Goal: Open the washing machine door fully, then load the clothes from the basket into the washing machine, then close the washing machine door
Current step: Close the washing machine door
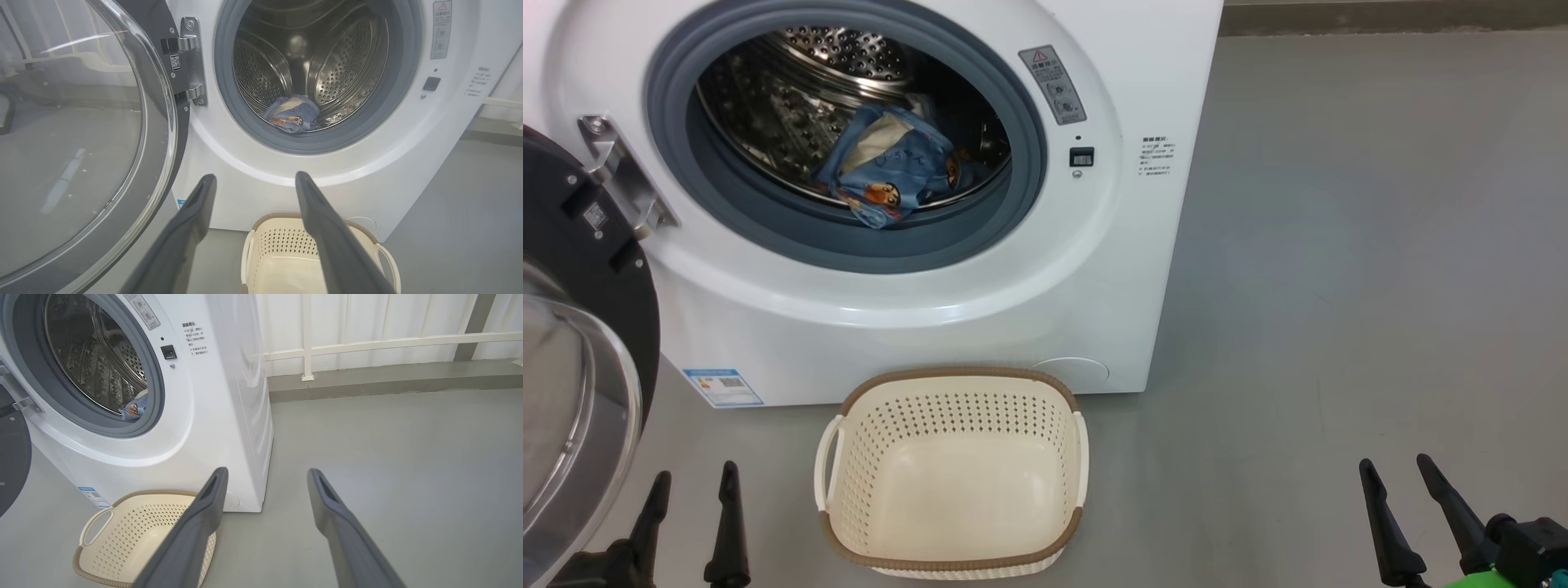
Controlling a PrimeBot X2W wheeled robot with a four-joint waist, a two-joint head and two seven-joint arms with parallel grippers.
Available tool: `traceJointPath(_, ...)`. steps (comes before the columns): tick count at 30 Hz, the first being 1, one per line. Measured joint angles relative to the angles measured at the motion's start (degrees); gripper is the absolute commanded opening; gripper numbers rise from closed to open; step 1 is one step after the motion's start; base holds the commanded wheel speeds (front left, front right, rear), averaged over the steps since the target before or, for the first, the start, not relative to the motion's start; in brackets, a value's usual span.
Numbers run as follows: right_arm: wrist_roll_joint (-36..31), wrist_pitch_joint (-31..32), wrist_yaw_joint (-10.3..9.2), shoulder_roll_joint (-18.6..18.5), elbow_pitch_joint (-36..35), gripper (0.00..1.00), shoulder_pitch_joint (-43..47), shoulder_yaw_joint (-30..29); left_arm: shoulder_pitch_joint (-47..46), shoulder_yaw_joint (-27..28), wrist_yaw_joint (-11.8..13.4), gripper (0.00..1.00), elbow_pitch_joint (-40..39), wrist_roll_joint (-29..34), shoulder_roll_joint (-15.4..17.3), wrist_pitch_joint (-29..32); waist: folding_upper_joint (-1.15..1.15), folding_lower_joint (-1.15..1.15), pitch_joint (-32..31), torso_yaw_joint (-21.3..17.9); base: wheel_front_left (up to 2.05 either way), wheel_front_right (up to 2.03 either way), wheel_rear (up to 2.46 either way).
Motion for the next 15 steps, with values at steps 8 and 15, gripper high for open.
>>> traceJointPath(8,0.0,0.0,0.0,-0.4,0.0,1.0,0.0,0.2,0.0,-0.4,0.0,1.0,-0.6,0.0,0.0,0.0,0.0,0.0,-0.1,0.7,-0.02,0.02,0.0)
traceJointPath(15,0.0,0.0,0.0,-0.9,-0.1,1.0,-0.1,0.8,0.0,-0.3,0.0,1.0,-1.2,-0.5,-0.5,0.0,0.0,0.0,0.3,2.8,0.0,0.0,0.0)
